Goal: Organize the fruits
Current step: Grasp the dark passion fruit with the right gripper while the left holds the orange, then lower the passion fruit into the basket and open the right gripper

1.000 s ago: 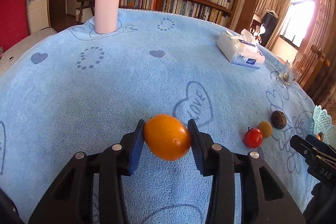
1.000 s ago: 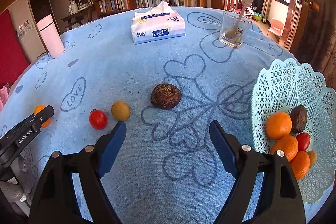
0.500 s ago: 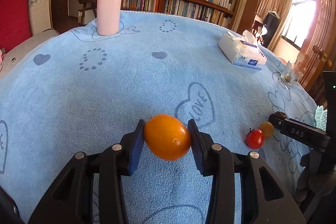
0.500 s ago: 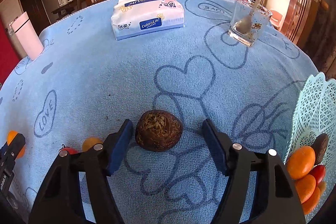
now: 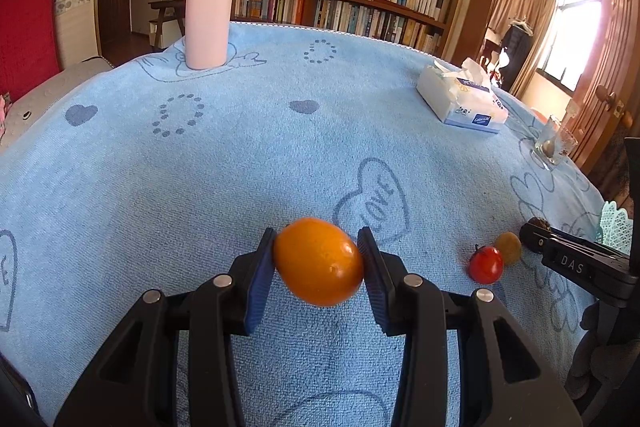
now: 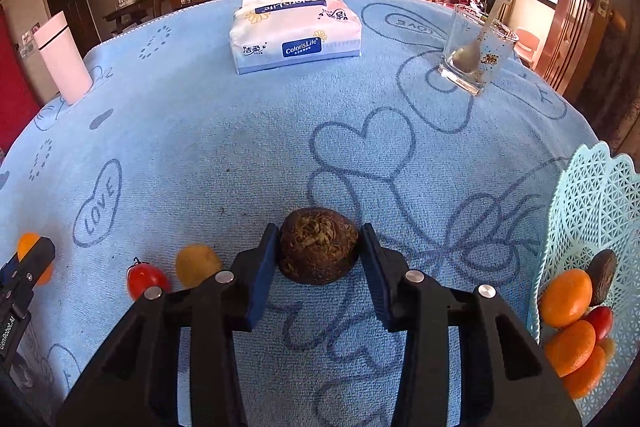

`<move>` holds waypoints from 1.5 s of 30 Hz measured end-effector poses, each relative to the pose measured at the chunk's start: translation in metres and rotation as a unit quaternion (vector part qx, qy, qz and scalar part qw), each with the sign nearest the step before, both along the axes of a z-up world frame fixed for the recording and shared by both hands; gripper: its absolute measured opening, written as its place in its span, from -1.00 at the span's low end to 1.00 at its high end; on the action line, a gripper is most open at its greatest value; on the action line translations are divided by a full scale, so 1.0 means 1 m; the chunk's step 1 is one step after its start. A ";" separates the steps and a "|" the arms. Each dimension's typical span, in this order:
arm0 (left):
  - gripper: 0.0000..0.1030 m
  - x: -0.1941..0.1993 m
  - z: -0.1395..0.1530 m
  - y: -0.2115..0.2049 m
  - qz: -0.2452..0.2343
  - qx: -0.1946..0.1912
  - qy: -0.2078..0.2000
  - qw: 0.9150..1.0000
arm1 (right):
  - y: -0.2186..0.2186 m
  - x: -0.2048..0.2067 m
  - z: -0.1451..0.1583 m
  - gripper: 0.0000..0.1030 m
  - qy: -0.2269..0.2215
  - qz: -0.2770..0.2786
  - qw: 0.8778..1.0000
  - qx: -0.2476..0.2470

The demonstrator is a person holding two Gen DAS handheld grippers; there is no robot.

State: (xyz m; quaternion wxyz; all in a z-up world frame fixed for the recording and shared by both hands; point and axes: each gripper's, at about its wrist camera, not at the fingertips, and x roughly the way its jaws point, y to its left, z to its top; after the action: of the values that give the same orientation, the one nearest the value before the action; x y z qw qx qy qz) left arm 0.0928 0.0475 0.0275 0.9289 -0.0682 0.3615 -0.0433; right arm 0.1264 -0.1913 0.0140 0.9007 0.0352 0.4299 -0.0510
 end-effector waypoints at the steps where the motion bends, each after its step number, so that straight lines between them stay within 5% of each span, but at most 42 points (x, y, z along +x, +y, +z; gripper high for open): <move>1: -0.19 0.000 0.000 0.000 0.000 0.000 -0.001 1.000 | 0.000 -0.002 0.001 -0.18 -0.001 0.000 1.000 0.002; 20: -0.19 -0.005 0.004 -0.003 -0.006 0.006 -0.011 1.000 | -0.010 -0.060 0.039 -0.17 -0.047 -0.011 0.998 0.035; 31: -0.19 -0.005 0.004 -0.004 -0.006 0.006 -0.012 1.000 | -0.069 -0.107 0.064 -0.17 -0.078 -0.085 0.993 0.040; 45: -0.19 -0.005 0.003 -0.003 -0.005 0.006 -0.009 1.000 | -0.164 -0.151 0.061 -0.17 -0.076 -0.203 0.974 0.068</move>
State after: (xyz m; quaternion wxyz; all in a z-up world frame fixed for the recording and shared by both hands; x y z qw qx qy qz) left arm 0.0878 0.0442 0.0304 0.9324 -0.0606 0.3533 -0.0469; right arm -0.0243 -0.3553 0.0751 0.8970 0.1862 0.3469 -0.2008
